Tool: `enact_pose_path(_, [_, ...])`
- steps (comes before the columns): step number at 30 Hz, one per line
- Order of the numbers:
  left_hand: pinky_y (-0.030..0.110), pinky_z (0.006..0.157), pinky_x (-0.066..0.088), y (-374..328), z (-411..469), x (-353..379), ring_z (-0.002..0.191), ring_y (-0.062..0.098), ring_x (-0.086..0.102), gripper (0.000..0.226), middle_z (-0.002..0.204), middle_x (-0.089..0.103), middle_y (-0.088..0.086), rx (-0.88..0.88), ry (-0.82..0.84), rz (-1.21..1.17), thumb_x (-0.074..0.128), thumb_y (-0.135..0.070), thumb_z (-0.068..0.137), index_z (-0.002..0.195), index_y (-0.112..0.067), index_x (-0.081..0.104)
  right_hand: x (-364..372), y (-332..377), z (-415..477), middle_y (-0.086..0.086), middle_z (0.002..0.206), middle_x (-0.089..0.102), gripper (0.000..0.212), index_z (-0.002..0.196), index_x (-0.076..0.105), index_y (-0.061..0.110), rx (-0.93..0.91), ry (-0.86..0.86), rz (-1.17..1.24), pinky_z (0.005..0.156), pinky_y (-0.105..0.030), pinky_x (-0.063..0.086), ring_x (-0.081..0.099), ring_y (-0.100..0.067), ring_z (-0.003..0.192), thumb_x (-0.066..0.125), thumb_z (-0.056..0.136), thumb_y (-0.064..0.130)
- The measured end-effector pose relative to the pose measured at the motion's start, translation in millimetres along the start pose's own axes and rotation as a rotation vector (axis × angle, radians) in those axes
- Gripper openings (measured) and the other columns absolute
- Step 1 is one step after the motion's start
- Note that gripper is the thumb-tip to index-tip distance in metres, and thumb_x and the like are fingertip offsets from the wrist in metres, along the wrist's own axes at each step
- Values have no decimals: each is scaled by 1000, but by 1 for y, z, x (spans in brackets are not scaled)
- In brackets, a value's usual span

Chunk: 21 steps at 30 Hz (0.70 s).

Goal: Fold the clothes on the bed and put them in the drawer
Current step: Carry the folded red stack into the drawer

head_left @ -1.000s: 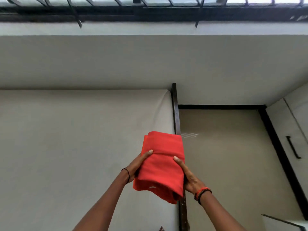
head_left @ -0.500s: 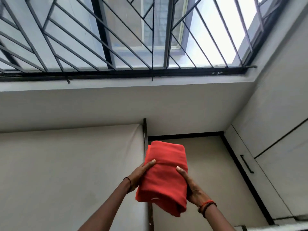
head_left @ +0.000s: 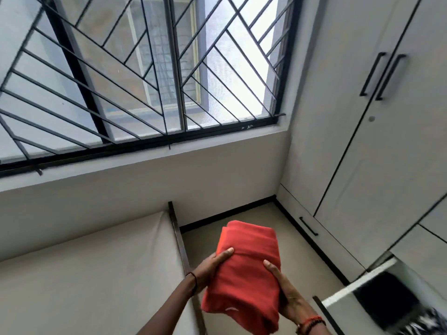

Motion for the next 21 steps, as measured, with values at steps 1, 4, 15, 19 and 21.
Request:
enact_pose_path(1, [41, 100, 48, 0, 0, 4, 108, 23, 65, 72, 116, 69, 7, 1, 2, -3, 71, -60, 70, 126, -16, 56, -1, 0, -4, -19, 115, 67, 102, 123, 57, 7, -10, -8, 2, 90, -39, 50, 67, -31, 100, 93, 34, 42])
enact_pose_path(4, [40, 99, 49, 0, 0, 22, 107, 23, 65, 73, 116, 69, 6, -25, 57, 38, 71, -62, 70, 126, -18, 56, -10, -3, -29, -17, 118, 66, 97, 128, 54, 8, -75, -75, 45, 88, -37, 51, 64, -31, 107, 89, 44, 44])
enact_pose_path(15, [38, 101, 47, 18, 12, 136, 106, 20, 66, 75, 114, 70, 4, -154, 319, 234, 69, -68, 68, 124, -18, 58, -87, -32, -124, -13, 114, 68, 84, 124, 57, 12, -201, -350, 247, 87, -34, 53, 67, -25, 102, 83, 52, 46])
enact_pose_path(19, [38, 98, 50, 24, 17, 192, 101, 20, 68, 68, 109, 72, 3, -171, 382, 313, 69, -64, 71, 121, -18, 59, -123, -44, -158, -12, 116, 68, 75, 129, 54, 14, -255, -441, 365, 78, -29, 56, 65, -24, 105, 79, 66, 45])
enact_pose_path(21, [39, 99, 48, 29, 22, 215, 103, 19, 67, 73, 111, 71, 3, -189, 417, 339, 70, -65, 69, 124, -20, 56, -140, -47, -173, -12, 115, 68, 68, 130, 53, 15, -272, -482, 405, 76, -29, 56, 66, -24, 105, 76, 72, 42])
Point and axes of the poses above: each hand's wrist, its own z-axis towards the middle knuckle, its own x-axis out of the palm, y = z × x, the point moved 1 cm from there along z, towards the middle knuckle
